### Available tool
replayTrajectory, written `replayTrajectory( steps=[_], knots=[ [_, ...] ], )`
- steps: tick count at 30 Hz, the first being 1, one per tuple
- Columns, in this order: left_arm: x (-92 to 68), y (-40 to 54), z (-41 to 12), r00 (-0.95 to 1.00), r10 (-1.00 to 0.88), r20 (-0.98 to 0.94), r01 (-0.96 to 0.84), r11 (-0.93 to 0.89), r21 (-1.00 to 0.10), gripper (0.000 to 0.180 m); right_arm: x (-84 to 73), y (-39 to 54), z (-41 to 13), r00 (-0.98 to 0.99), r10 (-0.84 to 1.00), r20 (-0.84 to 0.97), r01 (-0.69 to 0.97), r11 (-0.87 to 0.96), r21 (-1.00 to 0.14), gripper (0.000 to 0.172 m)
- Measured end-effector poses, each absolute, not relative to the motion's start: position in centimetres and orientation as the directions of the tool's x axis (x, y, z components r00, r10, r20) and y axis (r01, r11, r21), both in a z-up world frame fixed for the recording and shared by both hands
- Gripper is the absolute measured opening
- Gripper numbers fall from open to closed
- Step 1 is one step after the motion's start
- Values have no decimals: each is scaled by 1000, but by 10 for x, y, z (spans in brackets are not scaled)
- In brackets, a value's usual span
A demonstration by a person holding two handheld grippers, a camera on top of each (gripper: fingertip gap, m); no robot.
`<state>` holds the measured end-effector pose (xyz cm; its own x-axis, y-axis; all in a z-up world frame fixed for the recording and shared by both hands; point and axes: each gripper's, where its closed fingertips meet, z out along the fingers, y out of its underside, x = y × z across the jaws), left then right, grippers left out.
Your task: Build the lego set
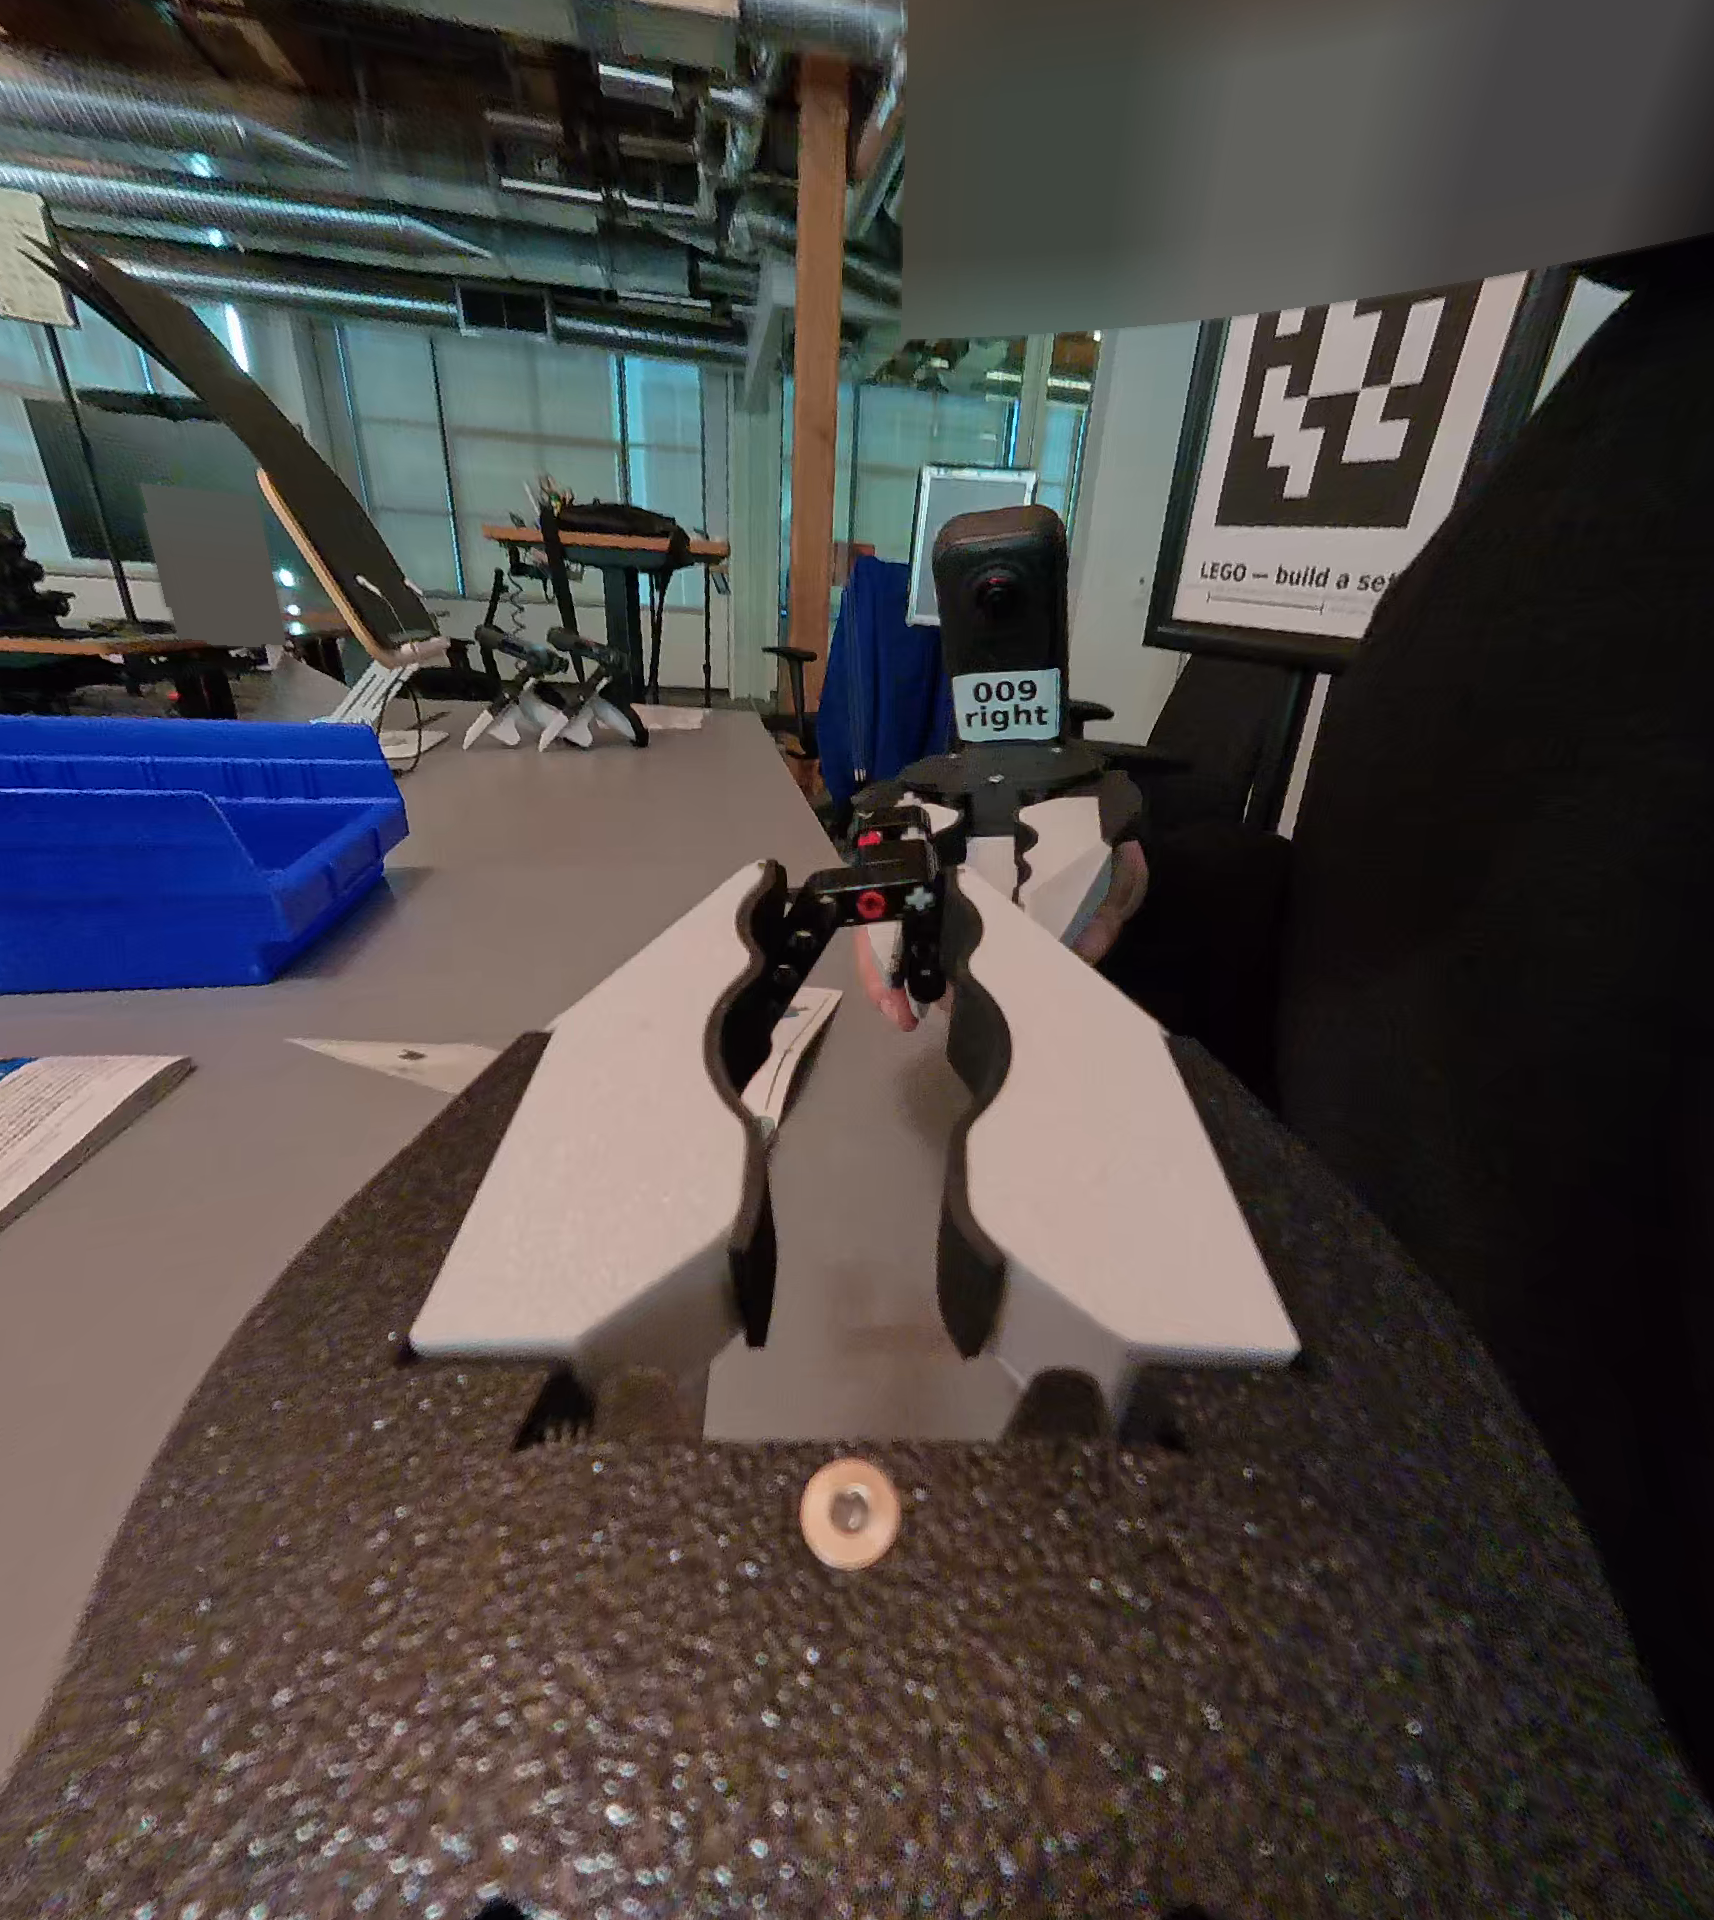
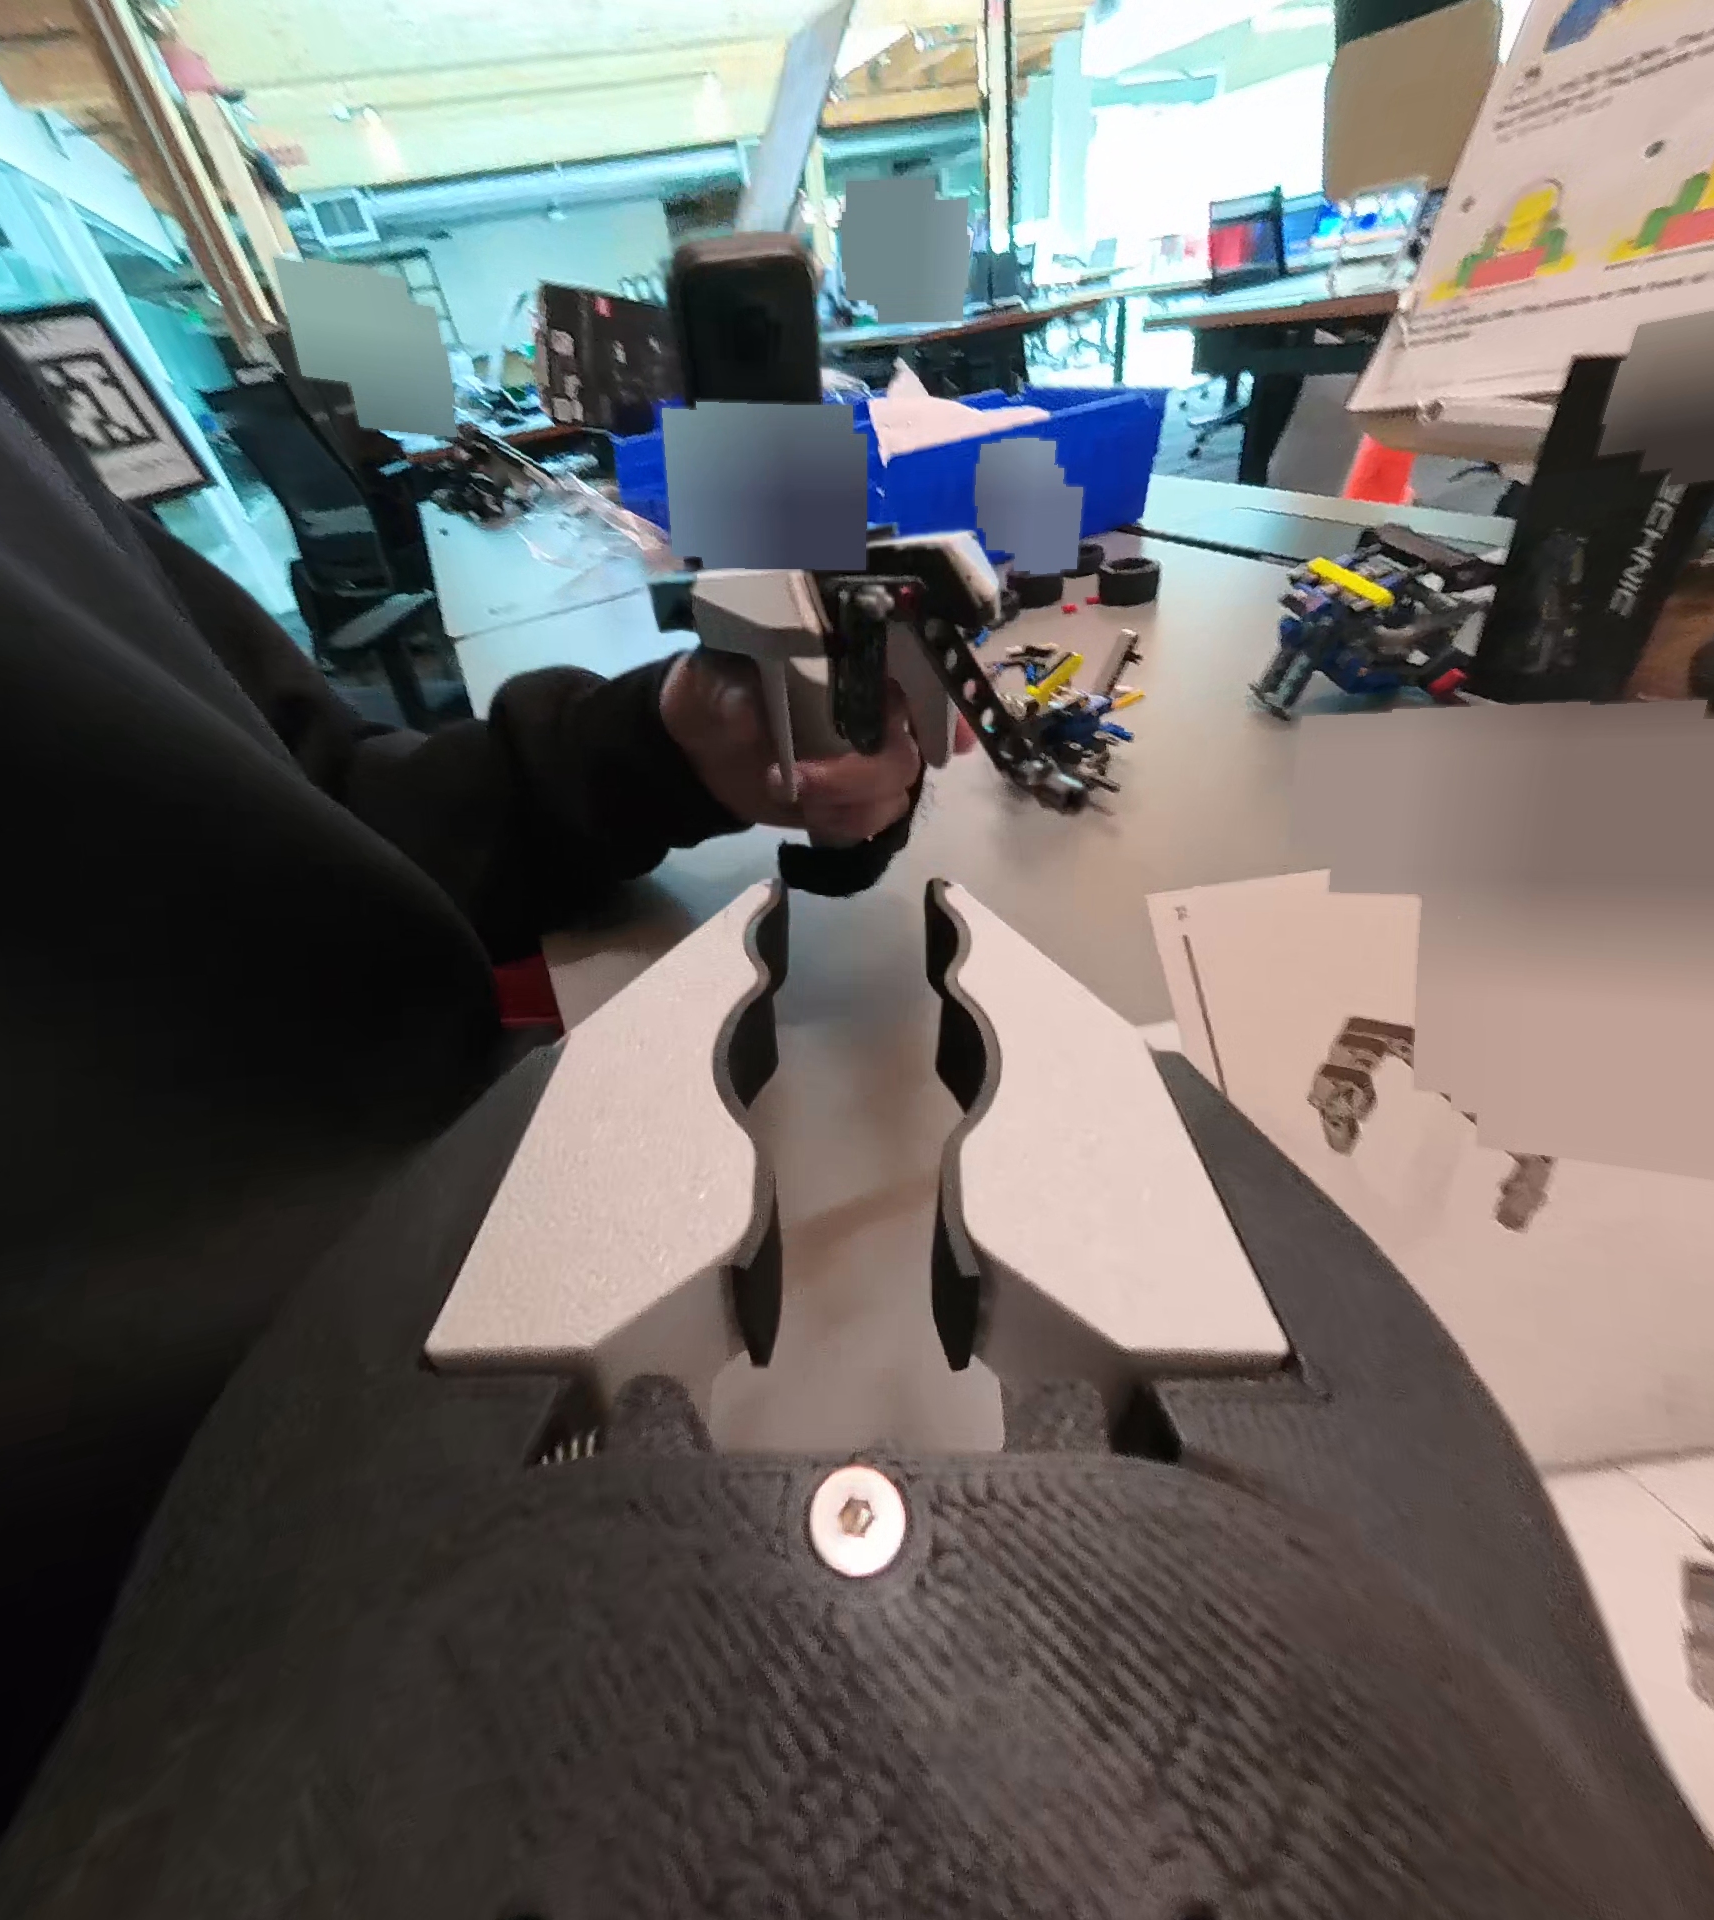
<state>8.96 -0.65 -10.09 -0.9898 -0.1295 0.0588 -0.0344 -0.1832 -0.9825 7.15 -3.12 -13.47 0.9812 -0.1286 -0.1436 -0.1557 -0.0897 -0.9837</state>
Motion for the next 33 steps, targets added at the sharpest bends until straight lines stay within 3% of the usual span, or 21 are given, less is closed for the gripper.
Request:
replayTrajectory(
  steps=[6,10,13,18,21,25,33],
  knots=[
    [87,-20,-95,-989,-102,104,-74,-264,-962,26,92,-31,-142,957,-290,-5,-44,-129,-991,23],
    [89,-24,-88,-983,-122,140,-91,-345,-934,26,101,-19,-138,879,-397,266,196,-210,-958,25],
    [93,-14,-76,-967,-98,233,-161,-475,-865,26,109,-12,-130,786,-449,425,337,-266,-903,28],
    [100,0,-72,-940,-43,340,-253,-582,-773,26,128,-20,-114,627,-568,533,408,-344,-846,38],
    [99,1,-72,-932,-6,362,-286,-599,-748,26,123,-18,-107,579,-546,605,490,-360,-794,49],
    [100,1,-72,-927,10,374,-301,-615,-729,26,119,-7,-111,536,-481,694,556,-417,-719,50],
    [107,0,-73,-914,-45,403,-279,-650,-707,26,123,2,-105,360,-464,809,646,-502,-575,27]
  ],
)
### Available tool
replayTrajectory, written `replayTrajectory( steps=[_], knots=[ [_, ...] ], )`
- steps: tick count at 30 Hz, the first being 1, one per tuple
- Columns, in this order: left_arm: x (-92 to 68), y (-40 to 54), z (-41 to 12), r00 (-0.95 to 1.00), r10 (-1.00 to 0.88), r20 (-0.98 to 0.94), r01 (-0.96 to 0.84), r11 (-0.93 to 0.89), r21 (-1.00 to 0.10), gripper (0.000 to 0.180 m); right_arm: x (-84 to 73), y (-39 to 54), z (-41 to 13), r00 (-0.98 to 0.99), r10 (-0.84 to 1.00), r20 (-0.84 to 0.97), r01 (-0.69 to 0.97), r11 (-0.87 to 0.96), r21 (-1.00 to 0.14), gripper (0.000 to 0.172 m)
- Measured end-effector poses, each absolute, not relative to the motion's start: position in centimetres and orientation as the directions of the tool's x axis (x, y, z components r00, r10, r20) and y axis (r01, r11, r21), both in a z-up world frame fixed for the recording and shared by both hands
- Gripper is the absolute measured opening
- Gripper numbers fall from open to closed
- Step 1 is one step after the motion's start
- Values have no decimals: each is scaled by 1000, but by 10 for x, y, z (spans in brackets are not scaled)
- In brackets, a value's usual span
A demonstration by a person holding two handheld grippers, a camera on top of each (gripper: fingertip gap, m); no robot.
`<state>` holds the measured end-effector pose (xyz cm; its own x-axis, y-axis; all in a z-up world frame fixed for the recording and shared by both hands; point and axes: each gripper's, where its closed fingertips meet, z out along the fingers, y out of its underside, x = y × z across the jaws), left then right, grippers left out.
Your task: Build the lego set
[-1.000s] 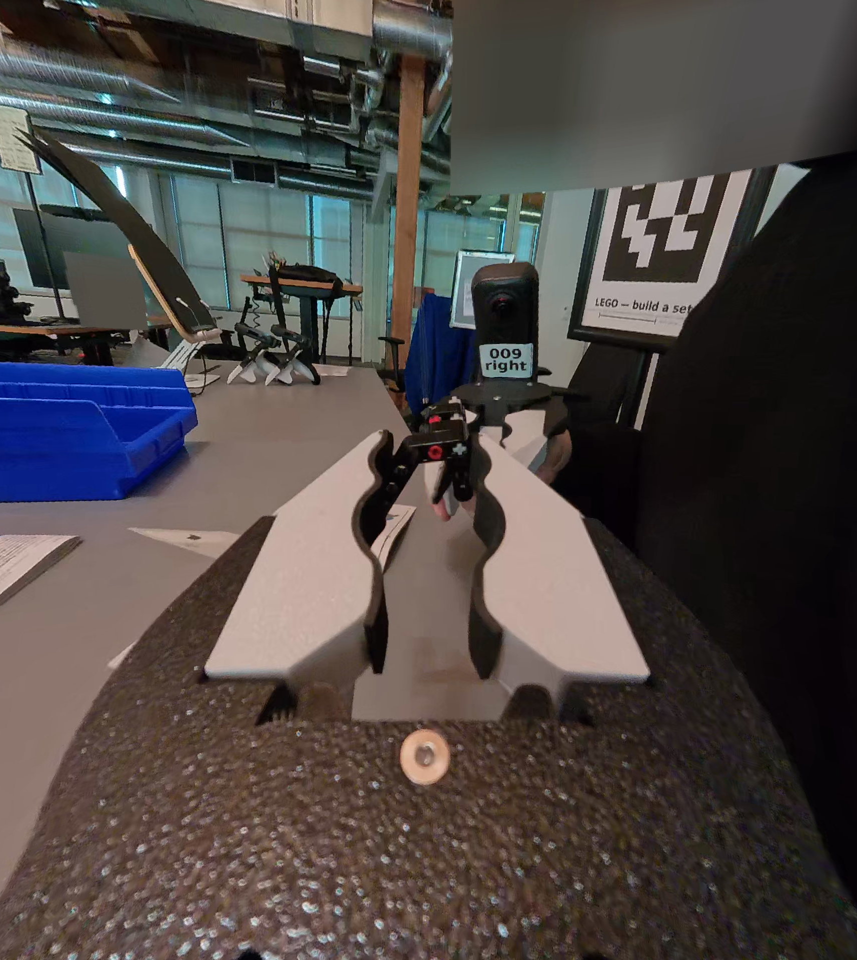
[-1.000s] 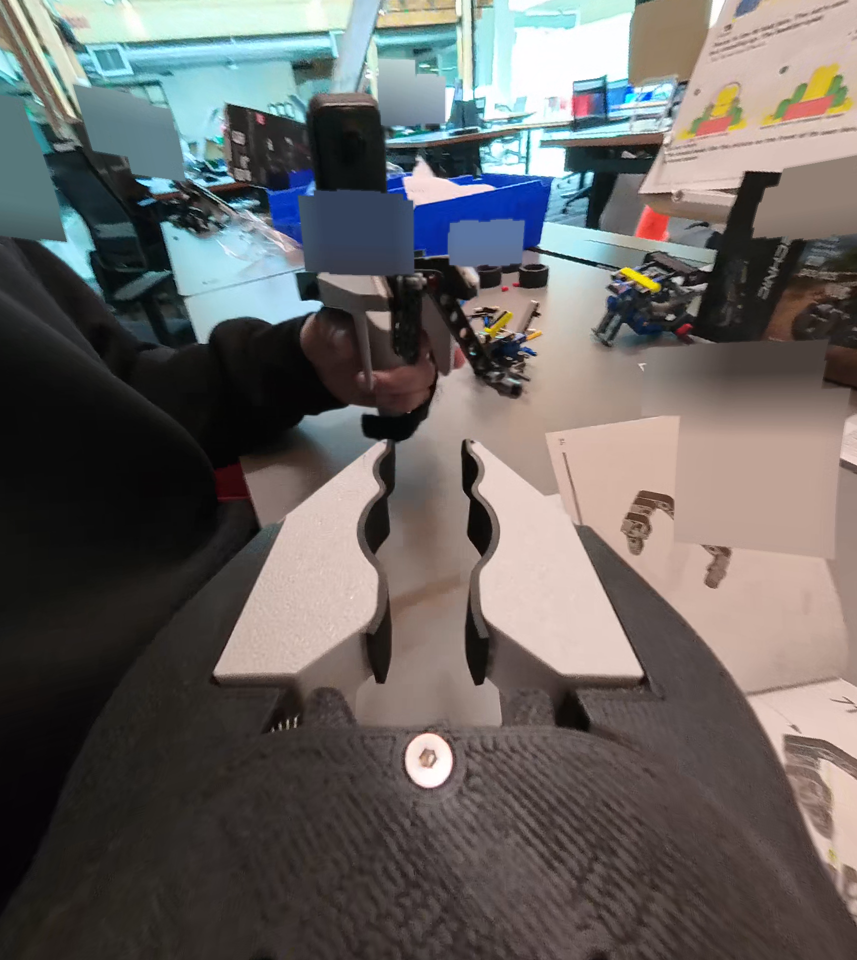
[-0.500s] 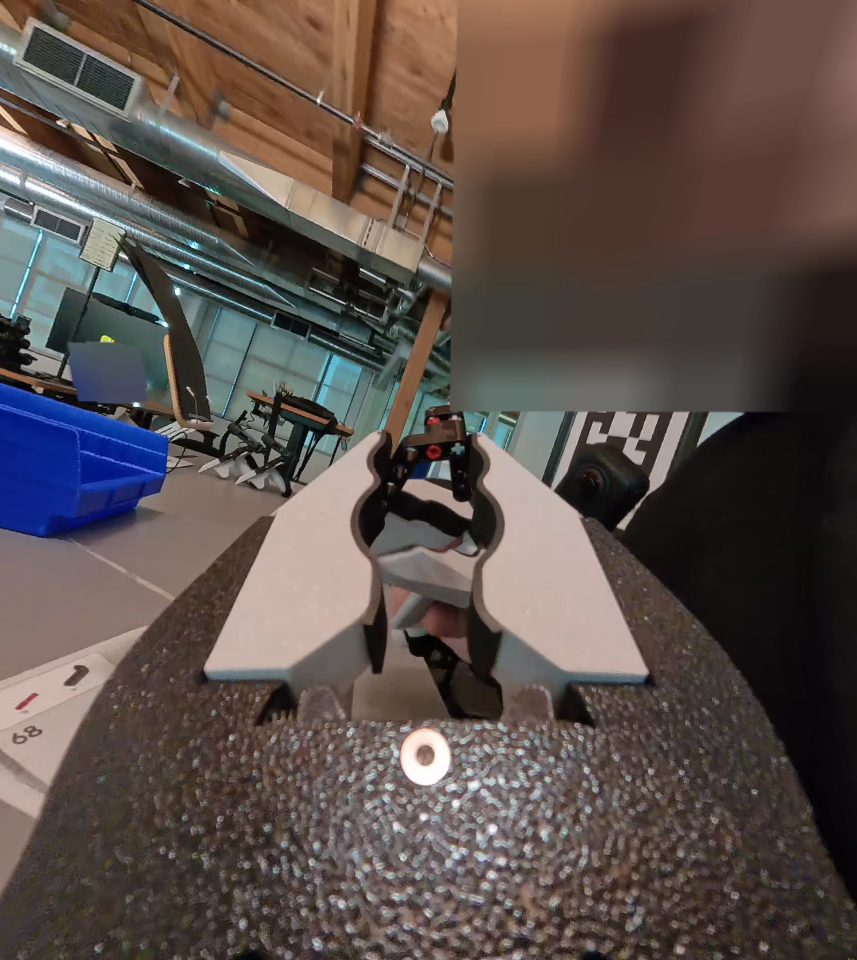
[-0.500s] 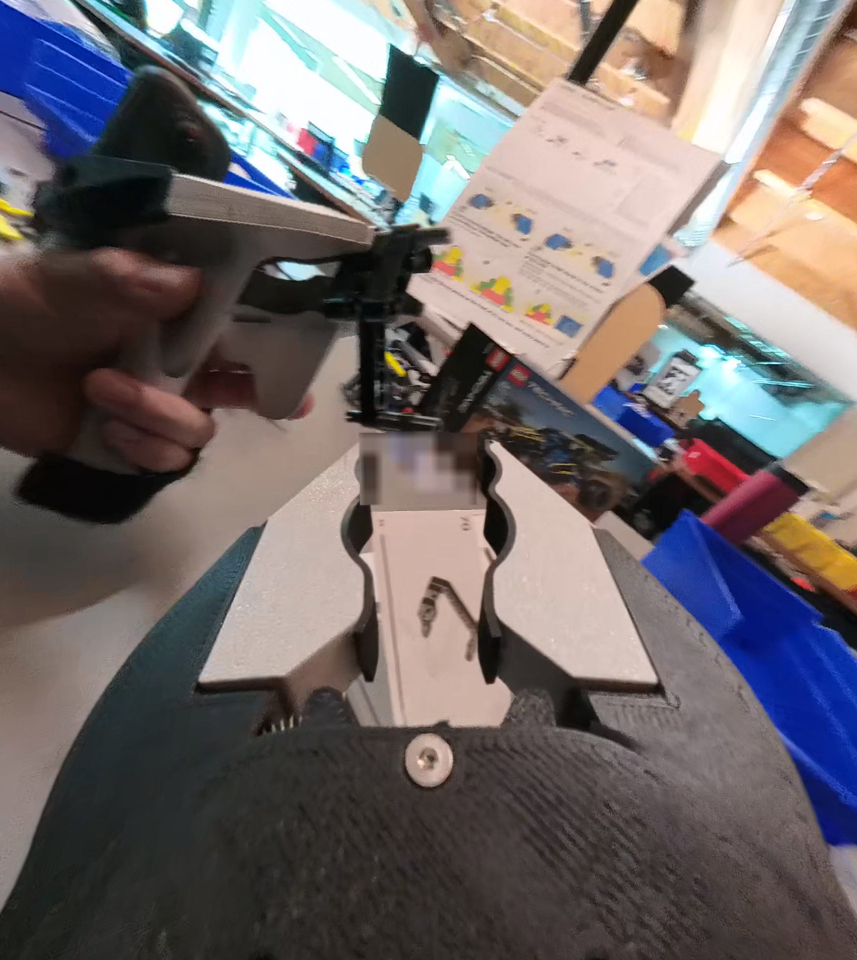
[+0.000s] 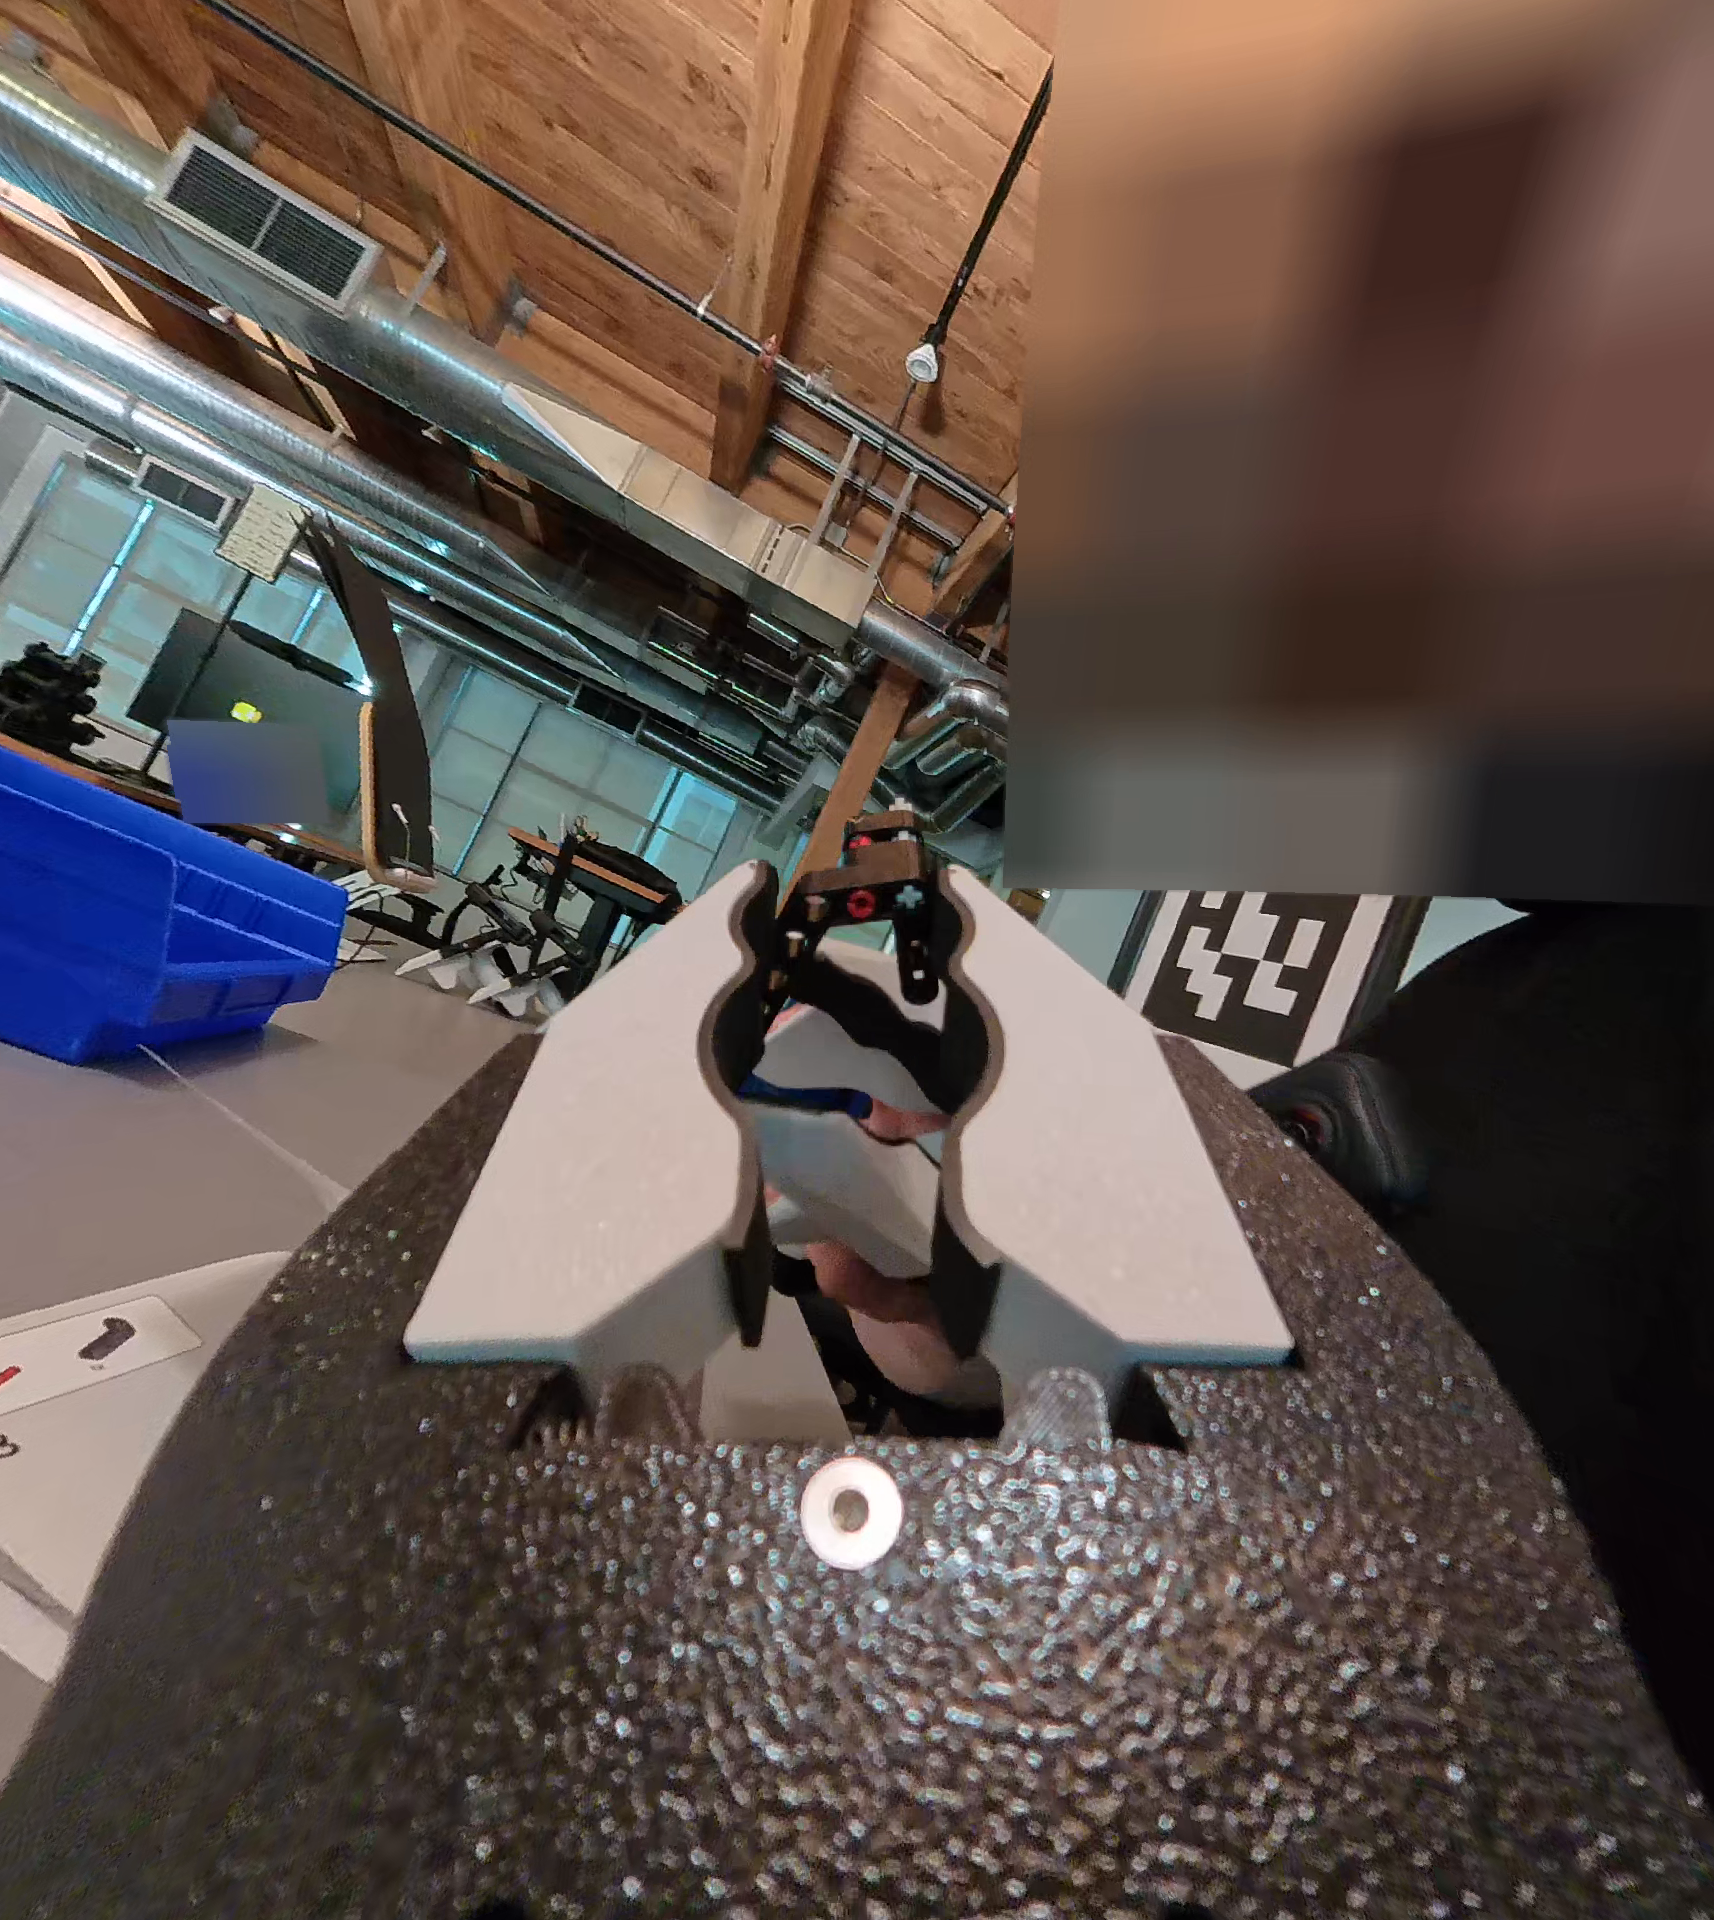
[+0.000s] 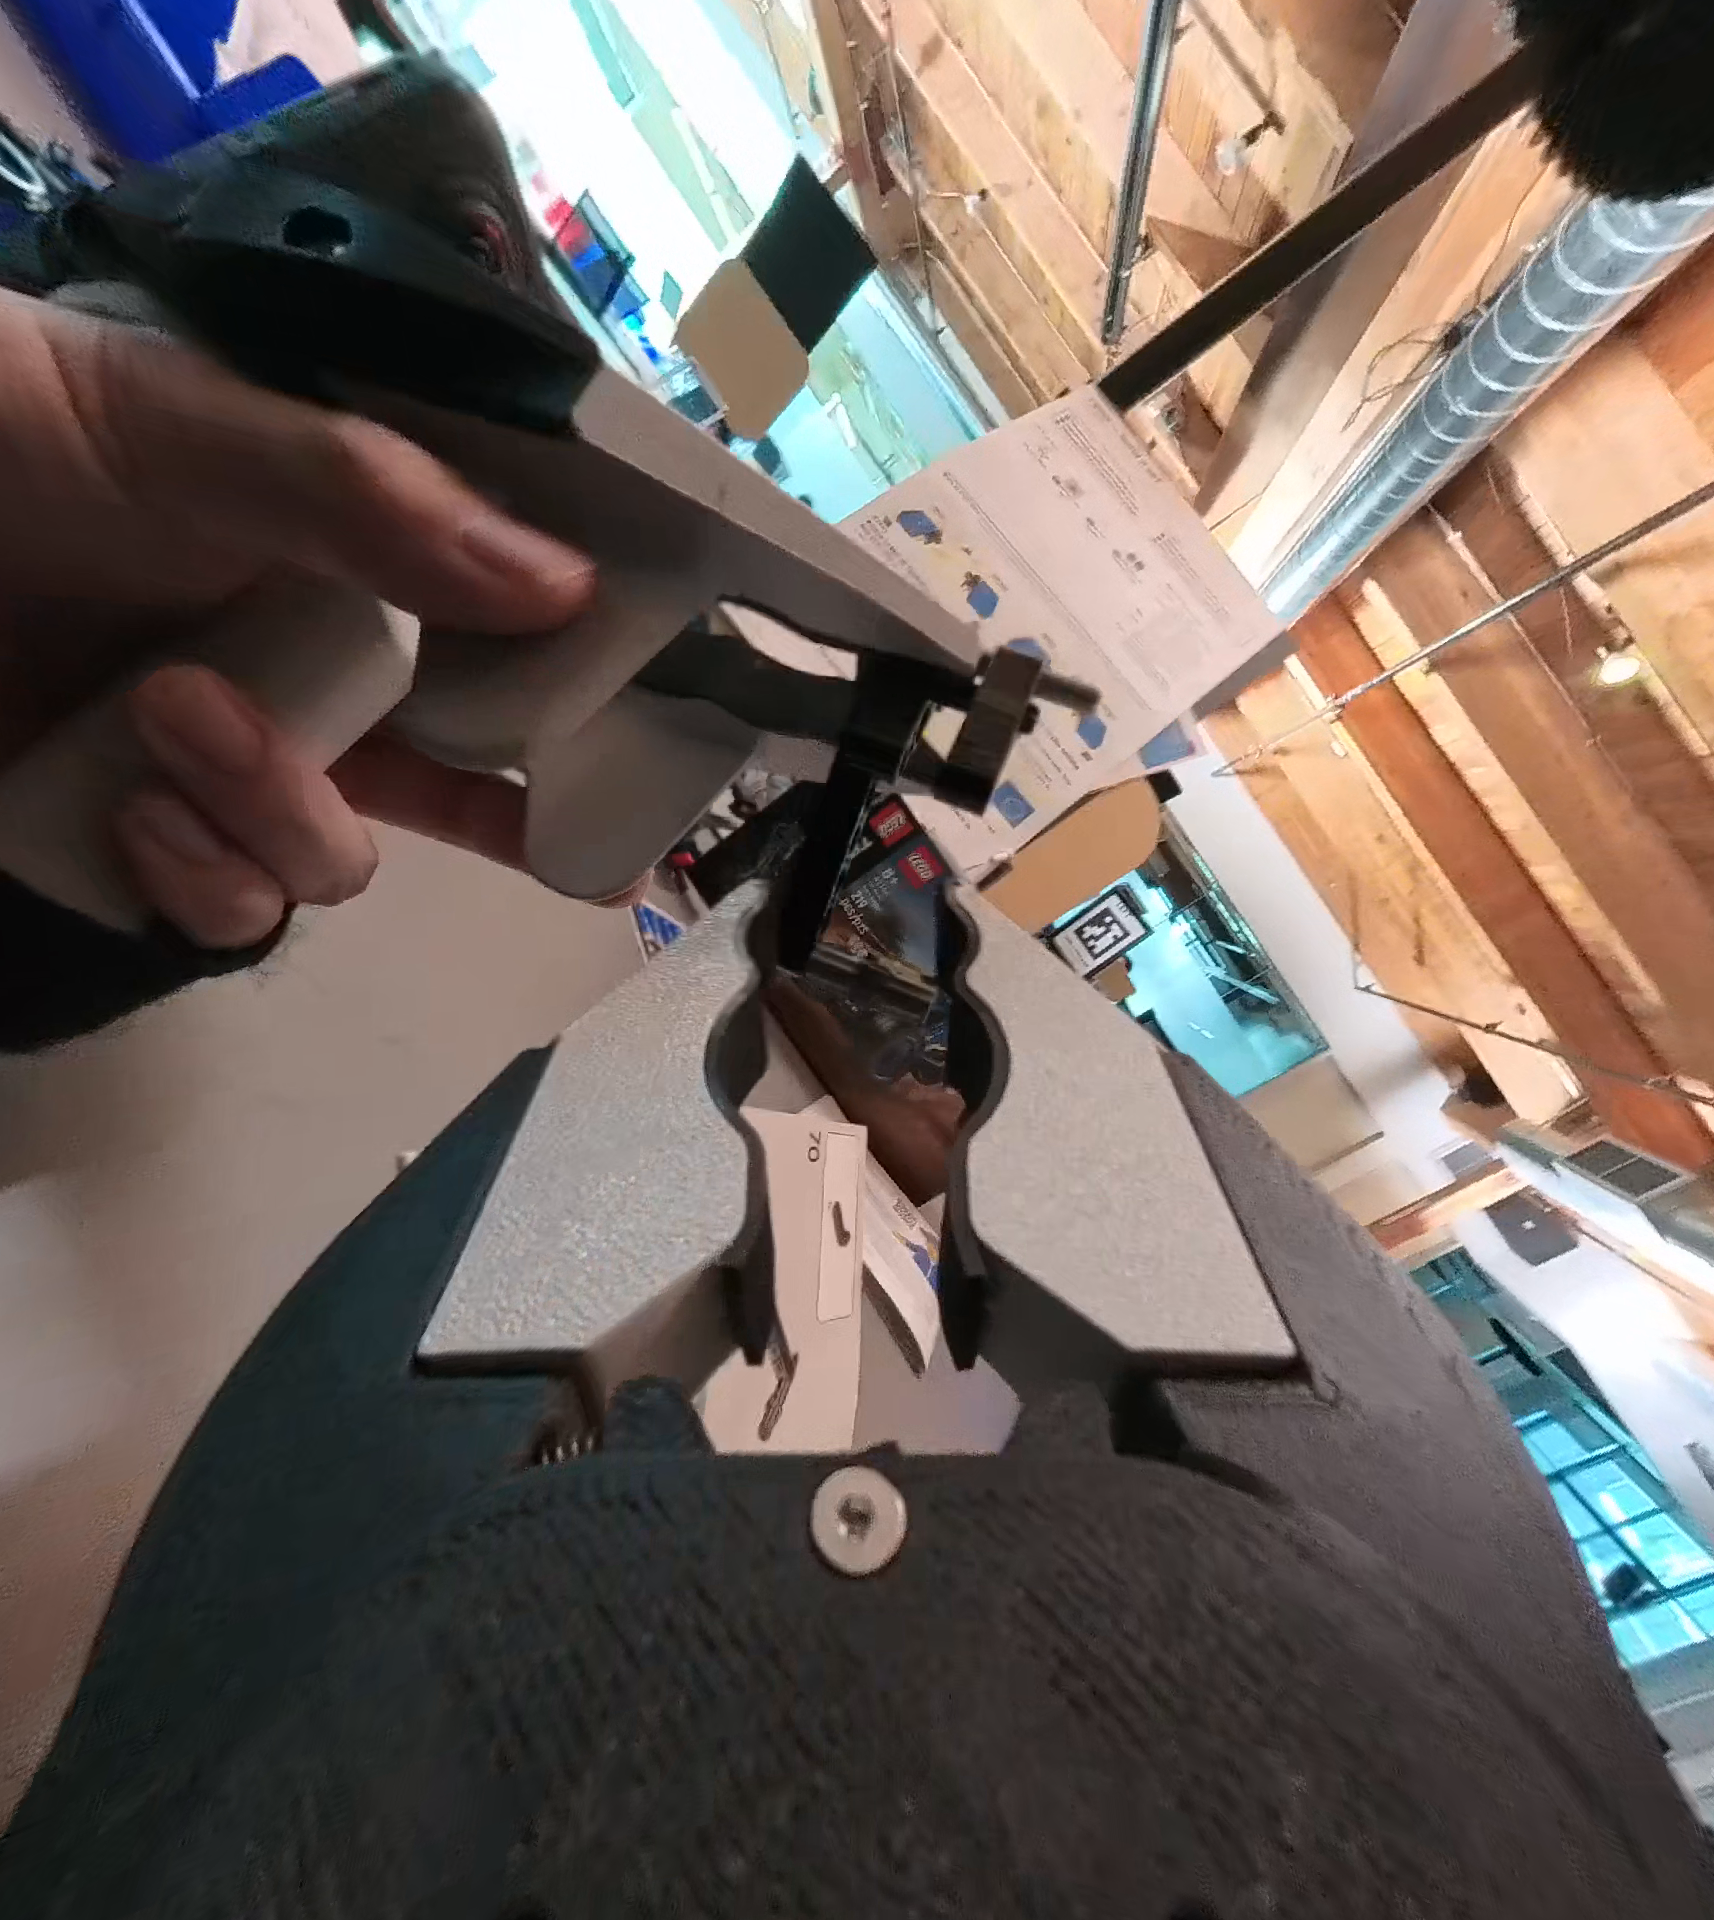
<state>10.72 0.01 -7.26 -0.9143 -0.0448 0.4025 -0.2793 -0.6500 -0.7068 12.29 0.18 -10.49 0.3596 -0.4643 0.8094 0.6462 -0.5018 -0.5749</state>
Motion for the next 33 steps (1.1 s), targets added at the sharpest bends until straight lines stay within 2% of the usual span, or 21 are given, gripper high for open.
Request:
replayTrajectory(
  steps=[4,7,11,15,21,26,33],
  knots=[
    [106,-2,-73,-913,-43,406,-283,-651,-705,26,118,7,-103,347,-452,822,681,-481,-552,11],
    [108,-3,-75,-913,-58,404,-277,-640,-717,26,121,6,-105,315,-444,839,684,-507,-525,6],
    [110,-4,-83,-913,-98,396,-275,-571,-774,25,126,1,-110,325,-443,836,663,-523,-535,5],
    [117,4,-91,-918,-236,320,-183,-463,-867,25,132,-5,-120,311,-426,850,640,-567,-519,5],
    [127,23,-98,-890,-420,180,-74,-256,-964,26,140,-8,-137,457,-447,769,566,-520,-640,5],
    [124,27,-99,-895,-445,35,21,-120,-993,26,147,-14,-140,533,-469,704,506,-490,-709,5],
    [125,22,-120,-891,-455,0,5,-10,-1000,25,138,-39,-139,484,-449,751,503,-560,-659,5]
  ],
)
